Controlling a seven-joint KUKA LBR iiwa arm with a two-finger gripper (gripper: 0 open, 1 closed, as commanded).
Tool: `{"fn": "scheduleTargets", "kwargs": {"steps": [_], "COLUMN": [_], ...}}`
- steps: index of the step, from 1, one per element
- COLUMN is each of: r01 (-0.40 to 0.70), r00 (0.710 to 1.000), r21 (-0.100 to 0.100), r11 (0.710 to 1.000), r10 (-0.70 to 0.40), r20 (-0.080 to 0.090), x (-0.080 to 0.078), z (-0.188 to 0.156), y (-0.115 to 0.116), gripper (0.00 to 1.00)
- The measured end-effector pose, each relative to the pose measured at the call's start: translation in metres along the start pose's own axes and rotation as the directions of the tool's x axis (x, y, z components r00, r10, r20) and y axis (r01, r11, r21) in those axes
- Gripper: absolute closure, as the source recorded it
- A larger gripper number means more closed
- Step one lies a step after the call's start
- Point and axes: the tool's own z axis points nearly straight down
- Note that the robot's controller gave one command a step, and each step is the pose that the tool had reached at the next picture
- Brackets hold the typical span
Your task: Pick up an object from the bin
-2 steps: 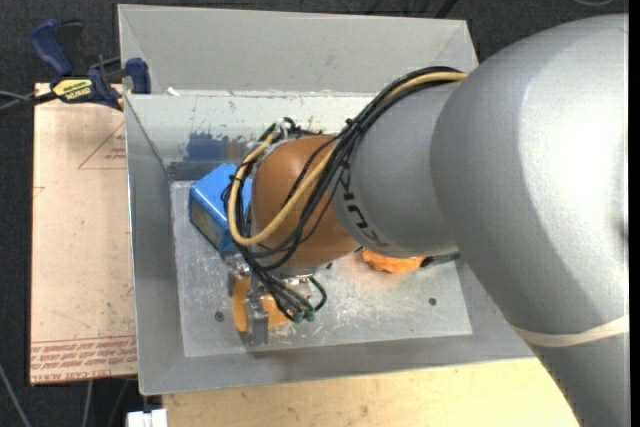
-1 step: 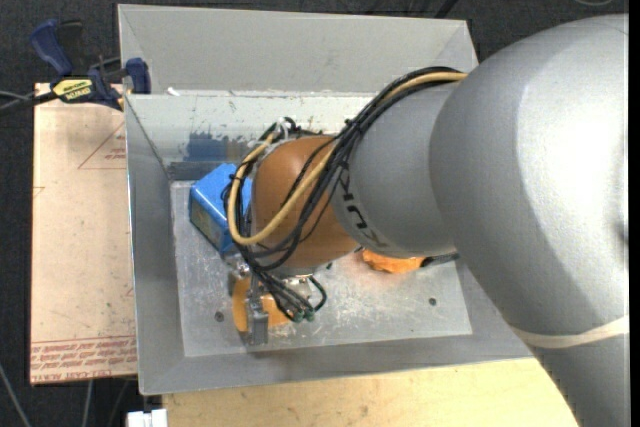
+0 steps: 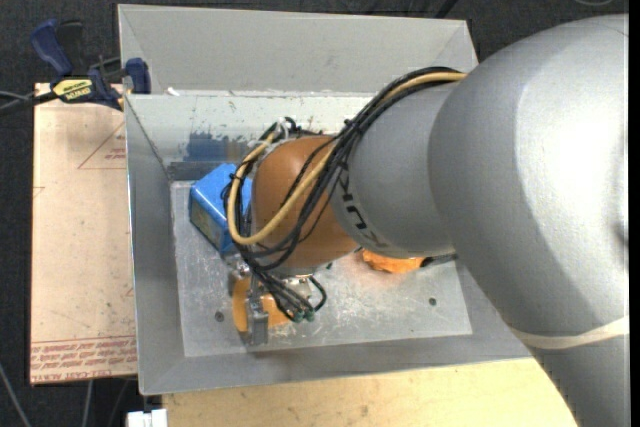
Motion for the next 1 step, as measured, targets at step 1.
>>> {"fn": "scheduleTargets", "kwargs": {"steps": [1], "r01": [0.0], "r00": [1.0], "r21": [0.0], "r11": [1.0], "r10": [0.0], "r20": [0.0], "x": [0.0], "z": [0.0], "y": [0.0], "gripper": [1.0]}}
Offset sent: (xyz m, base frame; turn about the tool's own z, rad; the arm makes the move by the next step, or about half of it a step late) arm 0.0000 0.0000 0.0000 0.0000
